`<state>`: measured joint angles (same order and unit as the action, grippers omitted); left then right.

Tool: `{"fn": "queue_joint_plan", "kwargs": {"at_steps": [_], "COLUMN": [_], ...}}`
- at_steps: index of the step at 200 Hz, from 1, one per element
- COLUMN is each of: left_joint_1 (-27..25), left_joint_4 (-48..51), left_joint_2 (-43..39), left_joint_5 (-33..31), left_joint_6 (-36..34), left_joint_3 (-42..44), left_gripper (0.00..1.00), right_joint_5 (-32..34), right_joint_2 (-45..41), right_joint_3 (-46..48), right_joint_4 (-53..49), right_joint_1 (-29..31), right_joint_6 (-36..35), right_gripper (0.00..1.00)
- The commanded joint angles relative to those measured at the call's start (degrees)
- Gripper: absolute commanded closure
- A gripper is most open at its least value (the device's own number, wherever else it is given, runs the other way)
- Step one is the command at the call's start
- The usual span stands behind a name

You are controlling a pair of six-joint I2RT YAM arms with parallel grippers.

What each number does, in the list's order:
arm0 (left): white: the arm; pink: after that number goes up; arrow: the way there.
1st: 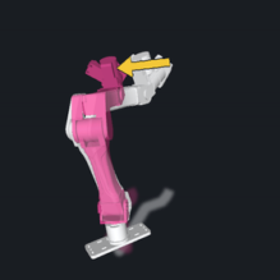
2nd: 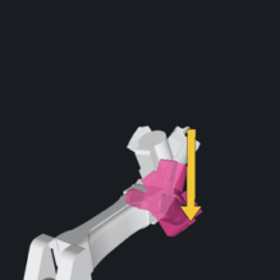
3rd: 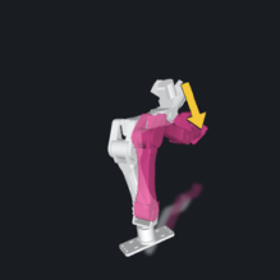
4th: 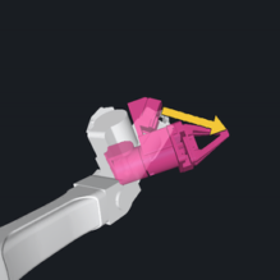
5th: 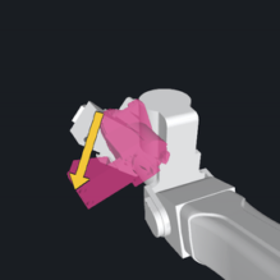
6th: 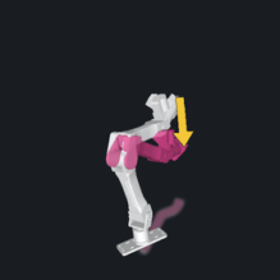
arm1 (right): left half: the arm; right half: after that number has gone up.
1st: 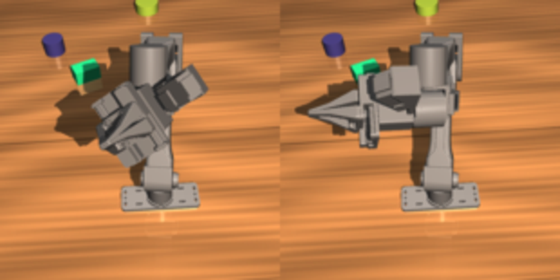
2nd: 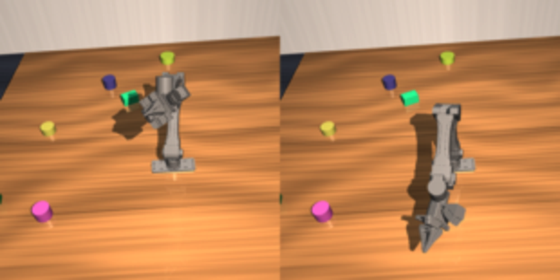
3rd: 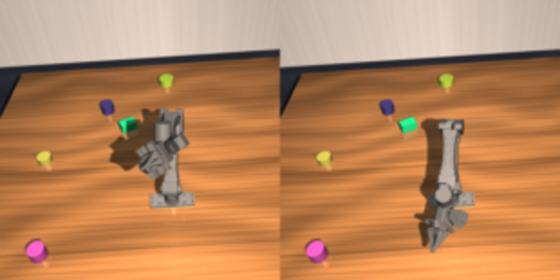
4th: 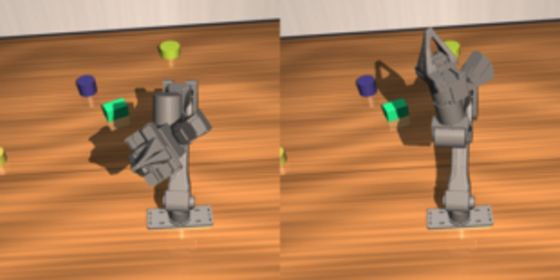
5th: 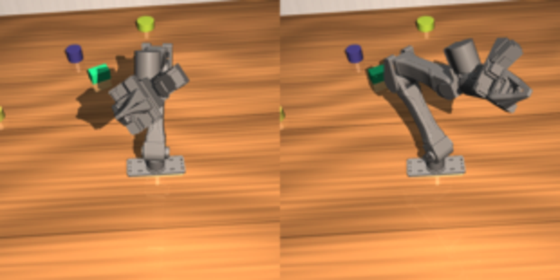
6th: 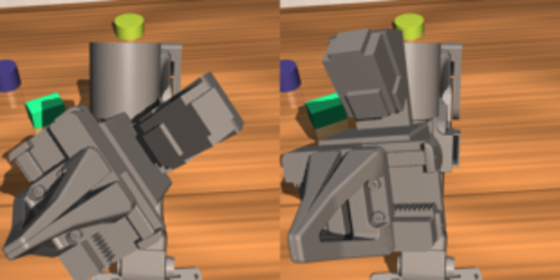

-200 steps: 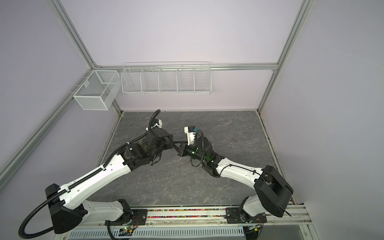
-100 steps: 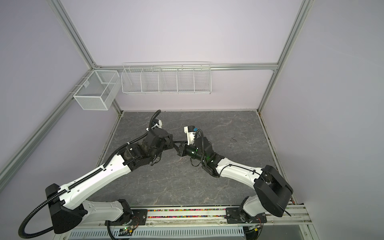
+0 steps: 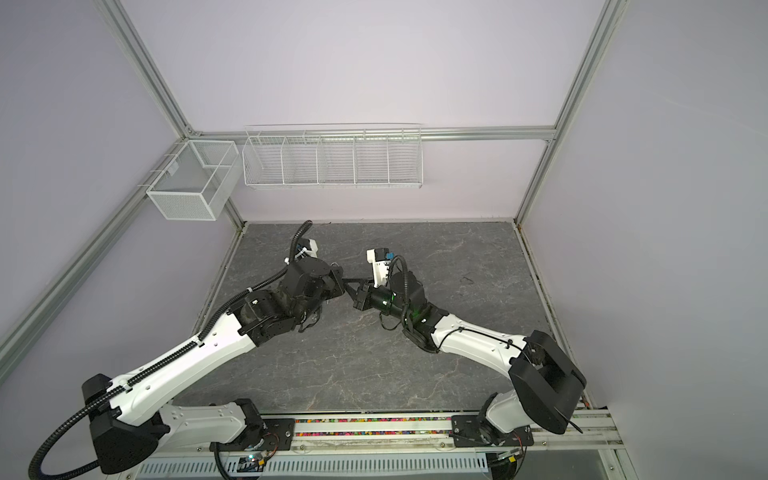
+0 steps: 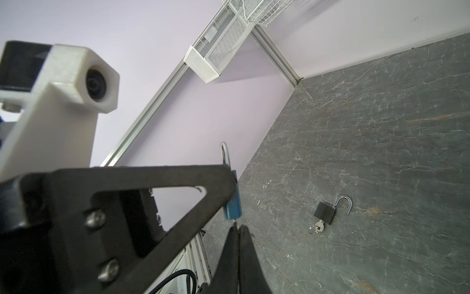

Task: Unlock with the key
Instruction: 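Push the silver key into the padlock keyhole with the right gripper while the left holds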

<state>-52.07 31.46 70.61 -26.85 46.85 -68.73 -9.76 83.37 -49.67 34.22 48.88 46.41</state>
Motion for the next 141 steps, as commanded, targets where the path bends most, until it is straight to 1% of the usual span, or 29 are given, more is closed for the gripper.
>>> {"fn": "queue_joint_plan", "kwargs": {"at_steps": [1, 19, 38, 48, 73, 104, 141], "left_joint_1": [-2.6, -3.1, -3.2, -3.2, -3.1, -3.0, -3.0], "left_joint_4": [-0.3, 0.3, 0.5, 0.4, -0.4, -2.4, -2.8], "left_joint_2": [-0.5, -0.5, -0.9, -1.1, -0.6, -0.5, -1.1], "left_joint_5": [11.5, 11.9, 12.7, 12.2, 10.8, 9.8, 7.3], "left_joint_6": [2.7, 2.7, 2.6, 2.3, 1.0, 0.5, 0.3], "left_joint_3": [0.7, 0.3, 0.5, 0.7, 0.4, -0.2, 0.1], "left_gripper": [1.0, 1.0, 1.0, 1.0, 1.0, 1.0, 1.0], "right_joint_5": [4.7, 5.0, 6.1, 6.6, 5.1, 6.1, 4.3], "right_joint_2": [-0.2, 0.0, -0.4, -0.3, 0.0, -1.9, -4.1], "right_joint_3": [-3.8, -3.9, -4.6, -4.8, -5.1, -2.8, -1.6], "right_joint_4": [6.0, 7.3, 5.9, 5.7, 4.2, 0.5, -4.0], "right_joint_1": [-0.5, -0.6, -0.6, -0.6, -0.3, -0.1, 0.0], "right_joint_6": [-0.5, -0.5, -1.5, -1.3, -1.2, -1.3, -2.1], "right_gripper": [0.94, 0.94, 0.94, 0.94, 0.94, 0.94, 0.94]}}
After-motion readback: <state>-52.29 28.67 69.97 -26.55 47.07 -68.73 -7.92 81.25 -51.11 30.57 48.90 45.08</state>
